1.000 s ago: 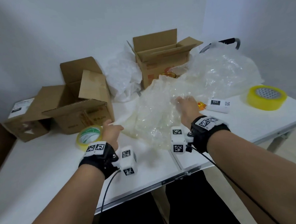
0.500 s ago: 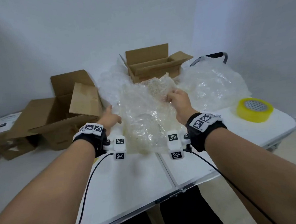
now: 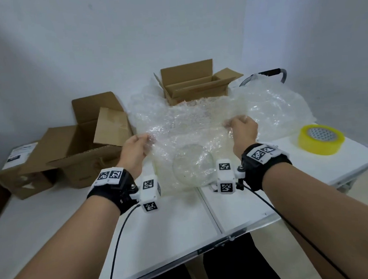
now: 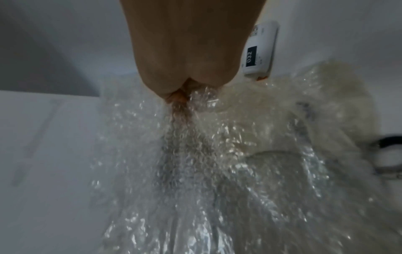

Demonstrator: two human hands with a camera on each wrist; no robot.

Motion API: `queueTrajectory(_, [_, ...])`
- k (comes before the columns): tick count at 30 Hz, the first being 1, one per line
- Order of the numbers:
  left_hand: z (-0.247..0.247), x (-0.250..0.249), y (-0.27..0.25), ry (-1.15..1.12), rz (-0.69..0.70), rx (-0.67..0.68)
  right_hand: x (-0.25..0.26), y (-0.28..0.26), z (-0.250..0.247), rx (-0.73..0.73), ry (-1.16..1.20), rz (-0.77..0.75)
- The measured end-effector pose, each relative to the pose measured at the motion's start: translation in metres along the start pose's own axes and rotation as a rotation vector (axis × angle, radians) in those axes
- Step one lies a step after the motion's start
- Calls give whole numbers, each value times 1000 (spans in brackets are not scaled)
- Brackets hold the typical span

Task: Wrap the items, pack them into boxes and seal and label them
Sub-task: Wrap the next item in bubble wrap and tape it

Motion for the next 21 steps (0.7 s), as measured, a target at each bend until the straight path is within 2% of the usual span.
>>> queueTrajectory(3, [-1,-8,-8,25,21,-30,4,-1,5,-33,-14,1])
queueTrajectory(8, [-16,-20,-21,68,19,-63,14,-12,19,10,-54,-38])
queueTrajectory(12, [-26,-27,-22,49,-16,-83,20,-12,32,88,-41,-12])
queueTrajectory(16, [-17,-35,-21,139,-18,41,23,-13,46,161,-21,-16])
queueTrajectory(18, [-15,-44,-17,162,33,35,23,-14,52,187,-20,-22])
queueTrajectory(21, [-20,-72,-18,101,190,-81,23,-10,53,183,-58,-47])
Point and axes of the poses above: each hand's wrist, its own y-axis towards the middle knuckle, its own z-axis out of the palm, x = y × z, the point moved 6 cm from there along y, towards the middle knuckle, and after that the axes turned 2 degrees about x, right-handed, at the moved point
